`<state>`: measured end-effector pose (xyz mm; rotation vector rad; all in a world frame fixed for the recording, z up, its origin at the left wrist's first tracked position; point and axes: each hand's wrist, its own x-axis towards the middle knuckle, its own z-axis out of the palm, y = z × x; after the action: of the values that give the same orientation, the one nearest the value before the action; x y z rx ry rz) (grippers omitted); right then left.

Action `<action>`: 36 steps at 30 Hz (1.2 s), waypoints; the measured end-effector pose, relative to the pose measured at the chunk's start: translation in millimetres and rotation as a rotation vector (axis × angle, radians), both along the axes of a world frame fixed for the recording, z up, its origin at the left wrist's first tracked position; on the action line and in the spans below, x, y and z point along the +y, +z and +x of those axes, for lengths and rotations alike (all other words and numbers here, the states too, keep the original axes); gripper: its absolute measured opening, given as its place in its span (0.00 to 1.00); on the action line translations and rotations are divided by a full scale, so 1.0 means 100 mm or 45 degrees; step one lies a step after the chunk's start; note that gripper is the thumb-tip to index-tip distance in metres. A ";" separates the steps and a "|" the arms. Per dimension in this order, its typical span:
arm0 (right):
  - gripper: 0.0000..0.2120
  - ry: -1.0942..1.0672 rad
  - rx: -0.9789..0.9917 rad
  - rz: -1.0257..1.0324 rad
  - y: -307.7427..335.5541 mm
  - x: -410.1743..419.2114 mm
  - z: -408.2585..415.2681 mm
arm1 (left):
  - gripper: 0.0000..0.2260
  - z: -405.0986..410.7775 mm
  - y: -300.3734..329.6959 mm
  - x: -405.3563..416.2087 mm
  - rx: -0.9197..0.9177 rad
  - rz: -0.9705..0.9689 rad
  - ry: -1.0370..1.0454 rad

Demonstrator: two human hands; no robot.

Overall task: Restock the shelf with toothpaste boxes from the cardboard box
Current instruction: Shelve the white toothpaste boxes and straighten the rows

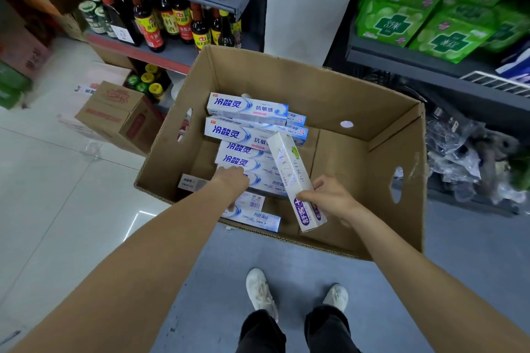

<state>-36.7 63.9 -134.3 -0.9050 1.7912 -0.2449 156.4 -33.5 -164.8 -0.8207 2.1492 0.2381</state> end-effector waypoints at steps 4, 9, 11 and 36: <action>0.15 -0.049 -0.006 -0.009 0.02 0.04 -0.05 | 0.23 -0.09 0.01 0.01 0.030 -0.052 -0.194; 0.15 -0.071 -0.011 -0.057 0.09 0.01 -0.09 | 0.23 0.17 0.19 -0.15 0.375 0.056 0.134; 0.15 -0.114 -0.047 -0.090 0.18 -0.02 -0.11 | 0.22 0.31 0.27 -0.17 0.544 0.153 0.413; 0.14 -0.588 -0.701 -0.789 1.90 -0.45 -2.78 | 0.16 -3.11 2.33 -0.12 1.844 0.975 1.884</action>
<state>-314.3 19.1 55.7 -0.7187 1.3830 -1.2716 -154.2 -45.6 68.6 -1.8255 1.5179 2.8306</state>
